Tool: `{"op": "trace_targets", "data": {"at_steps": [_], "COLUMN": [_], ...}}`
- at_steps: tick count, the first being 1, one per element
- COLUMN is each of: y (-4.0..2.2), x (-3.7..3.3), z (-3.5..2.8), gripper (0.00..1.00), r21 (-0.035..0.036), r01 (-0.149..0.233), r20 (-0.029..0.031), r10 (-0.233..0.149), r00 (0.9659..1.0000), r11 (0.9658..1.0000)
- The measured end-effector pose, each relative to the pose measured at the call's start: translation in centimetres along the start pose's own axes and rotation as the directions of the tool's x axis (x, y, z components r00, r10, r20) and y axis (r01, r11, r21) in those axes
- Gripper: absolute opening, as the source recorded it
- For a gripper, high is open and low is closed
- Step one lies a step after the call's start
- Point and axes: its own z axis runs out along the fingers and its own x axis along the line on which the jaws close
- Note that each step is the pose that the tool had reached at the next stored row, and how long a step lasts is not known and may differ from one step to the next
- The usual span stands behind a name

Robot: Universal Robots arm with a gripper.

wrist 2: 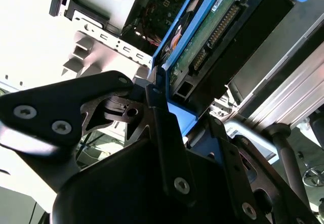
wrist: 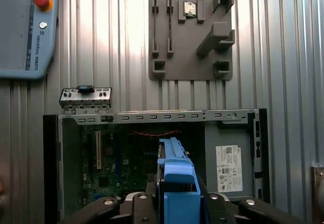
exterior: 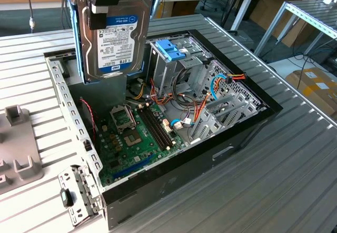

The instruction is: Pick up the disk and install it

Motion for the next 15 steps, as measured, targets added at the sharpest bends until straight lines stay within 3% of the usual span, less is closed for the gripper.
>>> {"op": "trace_targets", "data": {"at_steps": [15], "y": [-0.1], "x": [0.96], "z": [0.02], "gripper": [0.37], "r21": [0.0], "r01": [0.0], "r20": [0.0], "r10": [0.0], "r00": [1.0], "r11": [1.0]}}
